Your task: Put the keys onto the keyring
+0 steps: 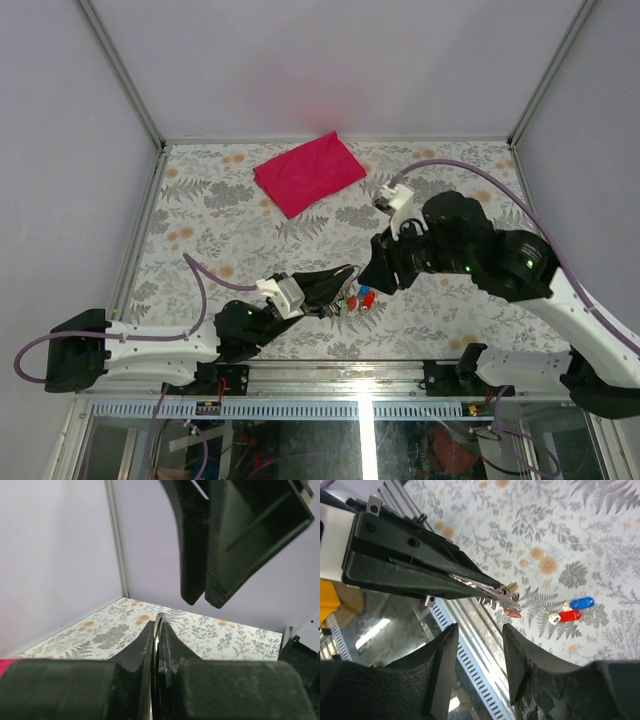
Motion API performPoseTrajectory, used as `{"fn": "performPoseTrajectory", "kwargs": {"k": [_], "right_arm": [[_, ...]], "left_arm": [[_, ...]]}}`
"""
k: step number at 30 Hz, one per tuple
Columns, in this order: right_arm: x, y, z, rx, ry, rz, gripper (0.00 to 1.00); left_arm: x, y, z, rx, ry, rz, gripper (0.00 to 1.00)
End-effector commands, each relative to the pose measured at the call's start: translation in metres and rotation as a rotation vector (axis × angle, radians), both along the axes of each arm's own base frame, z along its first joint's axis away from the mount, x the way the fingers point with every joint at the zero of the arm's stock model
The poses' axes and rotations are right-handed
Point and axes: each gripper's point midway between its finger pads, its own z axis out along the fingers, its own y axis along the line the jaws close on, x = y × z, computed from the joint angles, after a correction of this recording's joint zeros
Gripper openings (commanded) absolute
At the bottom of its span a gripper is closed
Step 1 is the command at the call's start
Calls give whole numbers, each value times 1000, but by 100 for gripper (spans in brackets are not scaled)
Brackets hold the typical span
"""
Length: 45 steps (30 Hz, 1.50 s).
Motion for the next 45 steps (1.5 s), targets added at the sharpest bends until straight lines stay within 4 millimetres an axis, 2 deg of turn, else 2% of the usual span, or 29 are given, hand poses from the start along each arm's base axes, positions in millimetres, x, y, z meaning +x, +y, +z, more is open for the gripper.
{"fn": "performPoseTrajectory", "kwargs": {"k": [1, 3, 7, 14, 18, 23, 31, 38, 45], "right_arm": [[25, 7, 41, 263, -230, -89, 48], [32, 3, 53, 360, -311, -131, 48], [36, -8, 54, 468, -416, -184, 48], [31, -20, 28, 537, -611, -136, 47], [24, -23, 26, 646, -801, -89, 45], [16, -14, 19, 612, -938, 42, 42], [14, 8, 15, 571, -1014, 173, 33], [10, 19, 6, 566, -999, 241, 33], [7, 20, -1, 561, -991, 259, 34]], "left_arm": [[4, 18, 49, -187, 32, 34, 0], [4, 20, 52, -202, 36, 38, 0], [6, 22, 59, -211, 37, 47, 0], [-3, 18, 69, -169, 48, -5, 0], [-9, 14, 78, -105, 49, -44, 0], [-12, 17, 83, -53, 60, -51, 0], [-12, 24, 90, -36, 71, -45, 0], [-12, 24, 94, -35, 75, -47, 0], [-13, 24, 96, -40, 78, -50, 0]]}}
